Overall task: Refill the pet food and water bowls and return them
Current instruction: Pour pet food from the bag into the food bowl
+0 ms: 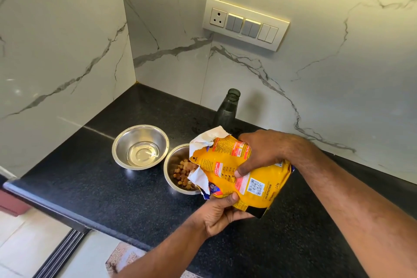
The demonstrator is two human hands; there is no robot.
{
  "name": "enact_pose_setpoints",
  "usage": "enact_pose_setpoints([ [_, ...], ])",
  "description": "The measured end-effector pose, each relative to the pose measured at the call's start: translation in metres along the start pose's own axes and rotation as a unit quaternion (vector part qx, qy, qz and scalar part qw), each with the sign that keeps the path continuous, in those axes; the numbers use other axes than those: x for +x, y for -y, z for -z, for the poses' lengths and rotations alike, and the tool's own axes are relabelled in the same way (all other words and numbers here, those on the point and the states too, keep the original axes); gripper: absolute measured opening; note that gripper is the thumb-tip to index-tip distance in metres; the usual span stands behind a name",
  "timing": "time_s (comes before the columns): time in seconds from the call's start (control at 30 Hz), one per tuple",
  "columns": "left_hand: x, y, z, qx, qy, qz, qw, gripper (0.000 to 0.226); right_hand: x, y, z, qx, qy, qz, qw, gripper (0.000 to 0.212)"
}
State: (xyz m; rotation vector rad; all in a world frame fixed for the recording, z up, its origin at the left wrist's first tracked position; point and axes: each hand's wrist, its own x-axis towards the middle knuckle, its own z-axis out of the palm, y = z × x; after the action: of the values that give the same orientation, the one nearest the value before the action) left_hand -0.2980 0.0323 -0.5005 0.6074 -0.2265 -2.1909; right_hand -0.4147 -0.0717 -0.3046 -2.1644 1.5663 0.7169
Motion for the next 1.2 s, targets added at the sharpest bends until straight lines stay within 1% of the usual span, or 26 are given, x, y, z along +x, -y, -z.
enact_pose_setpoints([
  [0.17, 0.0001, -0.0004, -0.0027, -0.003, 0.000, 0.001, 1.000, 0.097, 0.0013, 0.0021, 0.0041, -0.003, 0.000, -0.004, 1.000, 0.091],
  [0.37, -0.0019, -0.0025, -0.0025, -0.010, 0.008, 0.008, 1.000, 0.093, -0.0009, 0.0048, 0.0058, 0.001, 0.006, -0.007, 1.000, 0.091],
  [0.57, -0.0028, -0.0013, -0.0025, -0.011, 0.008, 0.014, 1.000, 0.094, -0.0030, 0.0047, 0.0036, 0.003, 0.012, -0.012, 1.000, 0.090],
  [0.73, -0.0034, -0.0003, -0.0038, -0.008, 0.010, 0.015, 1.000, 0.090, -0.0055, 0.0050, 0.0043, 0.004, 0.013, -0.016, 1.000, 0.090],
  [1.07, -0.0031, 0.0014, -0.0076, -0.005, 0.014, 0.019, 1.000, 0.096, -0.0072, 0.0043, 0.0066, 0.001, 0.019, -0.023, 1.000, 0.087],
  [1.2, -0.0028, 0.0032, -0.0087, -0.010, 0.017, 0.021, 1.000, 0.095, -0.0072, 0.0039, 0.0071, 0.002, 0.022, -0.025, 0.999, 0.087],
])
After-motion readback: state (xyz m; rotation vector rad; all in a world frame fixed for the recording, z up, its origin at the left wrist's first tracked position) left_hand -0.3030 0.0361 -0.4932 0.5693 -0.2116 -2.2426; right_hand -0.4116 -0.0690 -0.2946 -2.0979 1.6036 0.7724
